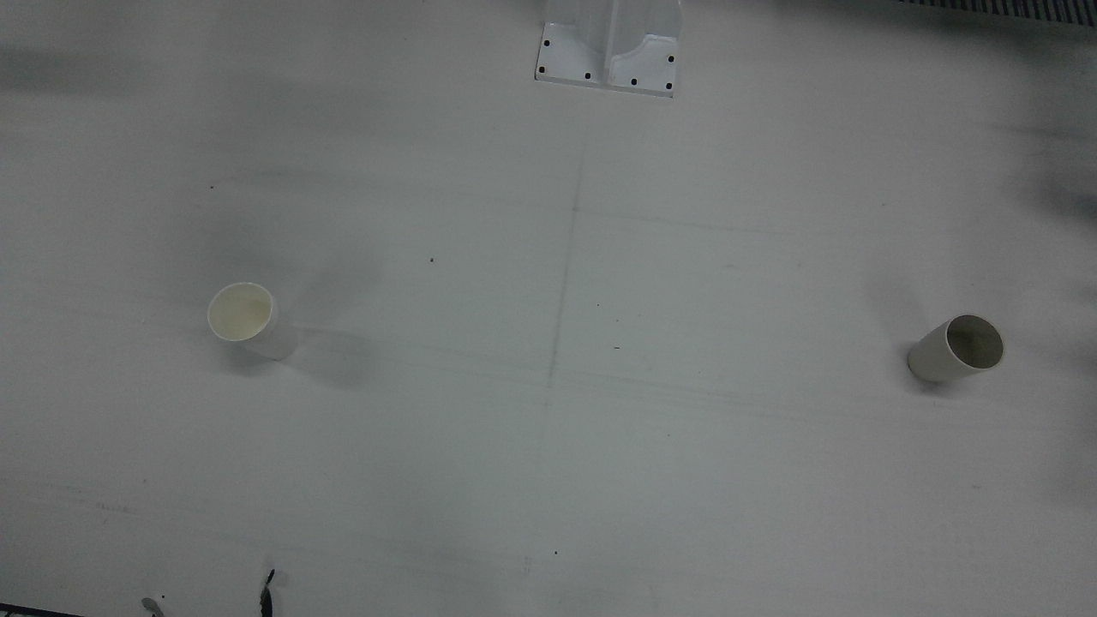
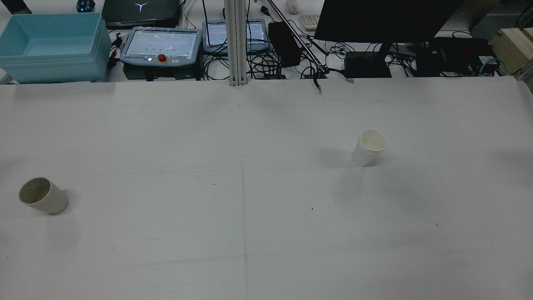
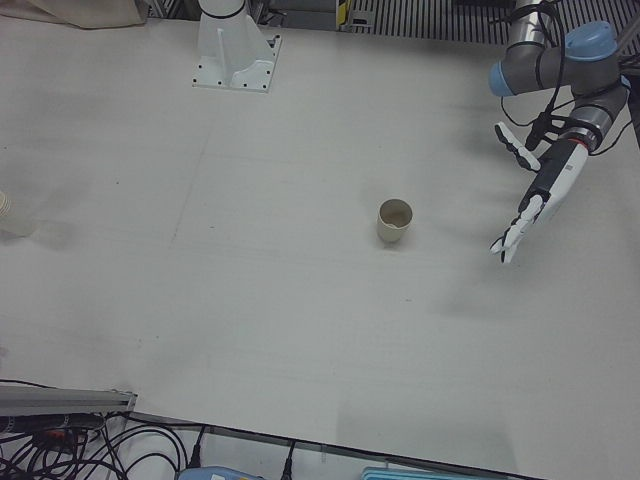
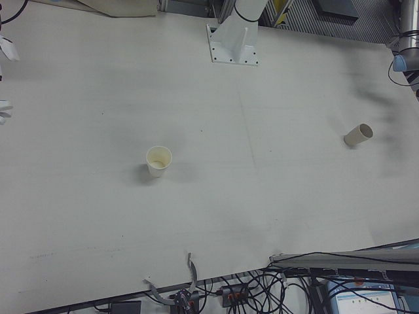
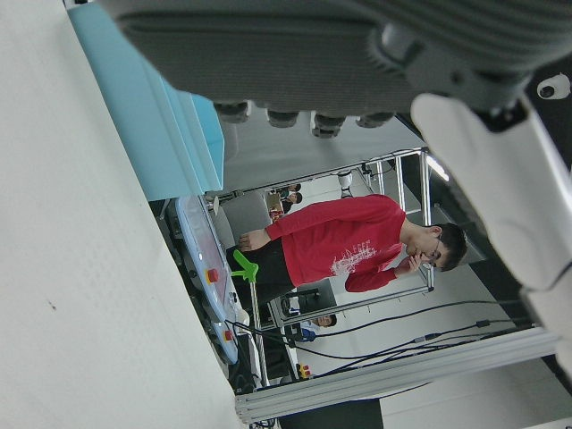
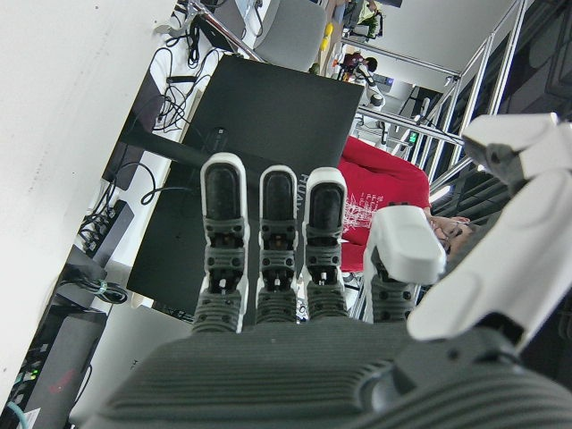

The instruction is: Pour water

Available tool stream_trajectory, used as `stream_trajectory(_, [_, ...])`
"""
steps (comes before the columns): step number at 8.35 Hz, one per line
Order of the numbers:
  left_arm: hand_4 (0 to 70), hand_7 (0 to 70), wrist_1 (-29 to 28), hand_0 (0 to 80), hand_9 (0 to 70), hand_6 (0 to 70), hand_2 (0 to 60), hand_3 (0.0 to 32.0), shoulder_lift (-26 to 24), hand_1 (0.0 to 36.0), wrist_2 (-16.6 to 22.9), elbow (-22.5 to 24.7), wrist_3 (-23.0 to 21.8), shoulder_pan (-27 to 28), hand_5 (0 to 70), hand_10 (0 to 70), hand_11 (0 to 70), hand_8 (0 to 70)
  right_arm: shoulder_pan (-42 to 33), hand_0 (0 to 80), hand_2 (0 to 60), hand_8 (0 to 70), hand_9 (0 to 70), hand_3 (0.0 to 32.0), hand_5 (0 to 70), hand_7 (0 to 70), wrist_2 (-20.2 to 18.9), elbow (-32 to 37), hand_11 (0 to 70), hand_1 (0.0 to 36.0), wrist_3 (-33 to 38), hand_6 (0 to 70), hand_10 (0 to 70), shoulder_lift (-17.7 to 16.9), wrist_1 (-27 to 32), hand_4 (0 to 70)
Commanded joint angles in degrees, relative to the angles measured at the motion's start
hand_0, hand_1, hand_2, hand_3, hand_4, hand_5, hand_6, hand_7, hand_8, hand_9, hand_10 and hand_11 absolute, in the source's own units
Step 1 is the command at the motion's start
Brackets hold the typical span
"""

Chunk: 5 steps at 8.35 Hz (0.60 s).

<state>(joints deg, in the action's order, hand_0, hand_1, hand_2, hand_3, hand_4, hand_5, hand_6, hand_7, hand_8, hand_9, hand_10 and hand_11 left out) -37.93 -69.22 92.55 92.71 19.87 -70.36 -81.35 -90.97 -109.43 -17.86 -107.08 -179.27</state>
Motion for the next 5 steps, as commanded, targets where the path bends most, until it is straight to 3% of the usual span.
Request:
stream_trajectory(1, [0.0,0.0,-10.02,41.1,0.0,0.0,6.5,10.2,4.36,8.5,-0.26,-5.14,13.68,0.57,0.0,0.0,0.0,0.0,0.66,37.5,39.1,51.1,68.3,0.0,70.0,55.5,0.0,1.23,60.5,3.1,0.8,46.3,43.9,0.46,-0.03,68.1])
stream_trajectory(2, [0.0,0.0,-11.97,41.5,0.0,0.0,10.0,10.2,3.84,9.8,-0.18,-9.0,15.88,1.1,0.0,0.0,0.0,0.0,0.92,38.1,38.2,46.7,62.3,0.0,70.0,52.8,0.09,1.41,55.9,3.7,1.42,43.7,40.8,0.46,-0.03,68.2])
stream_trajectory(3, [0.0,0.0,-12.07,39.7,0.0,0.0,9.4,9.4,0.18,8.6,0.26,-13.39,18.25,1.97,0.0,0.0,0.0,0.0,1.1,38.2,37.6,44.0,58.6,0.0,70.0,51.4,0.09,1.32,53.6,4.0,1.6,42.4,39.0,0.46,-0.03,67.5])
stream_trajectory(4, [0.0,0.0,-13.03,37.9,0.0,0.0,7.6,7.8,-3.78,6.8,0.09,-19.7,17.4,4.42,0.0,0.0,0.0,0.0,1.02,38.4,37.6,42.5,56.7,0.0,70.0,50.9,0.18,1.23,51.5,4.2,1.78,41.9,37.4,0.46,-0.03,67.5])
stream_trajectory(5, [0.7,0.0,-16.0,36.6,0.0,0.0,5.8,6.2,-3.99,5.5,-1.22,-21.59,17.22,4.7,0.0,0.0,0.4,0.0,0.93,38.6,36.8,40.8,54.7,0.0,70.0,49.4,0.18,1.23,50.1,4.4,1.78,40.7,36.2,0.46,0.06,66.0])
